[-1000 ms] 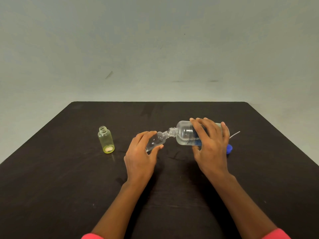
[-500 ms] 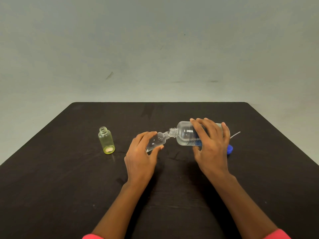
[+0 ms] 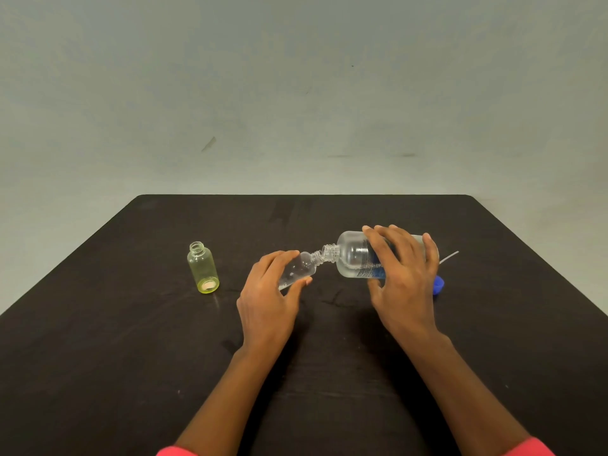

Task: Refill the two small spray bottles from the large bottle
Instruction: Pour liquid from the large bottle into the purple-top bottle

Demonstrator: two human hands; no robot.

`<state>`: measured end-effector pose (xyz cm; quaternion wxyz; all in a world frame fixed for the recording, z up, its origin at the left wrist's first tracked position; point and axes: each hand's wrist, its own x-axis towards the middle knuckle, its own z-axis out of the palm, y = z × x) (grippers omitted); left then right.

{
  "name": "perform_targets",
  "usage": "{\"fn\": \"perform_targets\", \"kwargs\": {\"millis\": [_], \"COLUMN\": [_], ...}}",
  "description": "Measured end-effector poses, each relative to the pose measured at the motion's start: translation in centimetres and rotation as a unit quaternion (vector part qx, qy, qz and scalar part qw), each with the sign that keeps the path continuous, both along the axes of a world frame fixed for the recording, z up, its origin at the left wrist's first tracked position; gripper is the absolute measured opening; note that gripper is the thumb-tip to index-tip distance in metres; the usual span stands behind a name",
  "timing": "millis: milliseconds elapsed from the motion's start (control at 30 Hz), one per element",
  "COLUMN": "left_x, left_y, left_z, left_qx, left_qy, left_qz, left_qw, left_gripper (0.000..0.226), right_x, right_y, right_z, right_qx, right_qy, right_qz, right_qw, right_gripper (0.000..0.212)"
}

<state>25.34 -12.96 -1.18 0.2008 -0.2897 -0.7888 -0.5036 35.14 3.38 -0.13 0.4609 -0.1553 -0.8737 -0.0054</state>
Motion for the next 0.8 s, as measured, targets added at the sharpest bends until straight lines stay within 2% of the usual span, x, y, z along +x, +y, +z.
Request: {"fn": "perform_targets", "kwargs": {"millis": [800], "left_x": [-0.15], "left_y": [-0.04], "left_z": [0.02], "left_qx": [-0.001], "left_qy": [0.01], "left_qz": [0.002], "left_qw": [1.0], "left_gripper": [0.041], "right_x": [-0.08], "right_y": [0.01], "right_z": [-0.05], "right_qx": [-0.004], "right_qy": [0.003], "right_qz": [-0.005], "right_qw": [1.0], "right_gripper": [0.087]}}
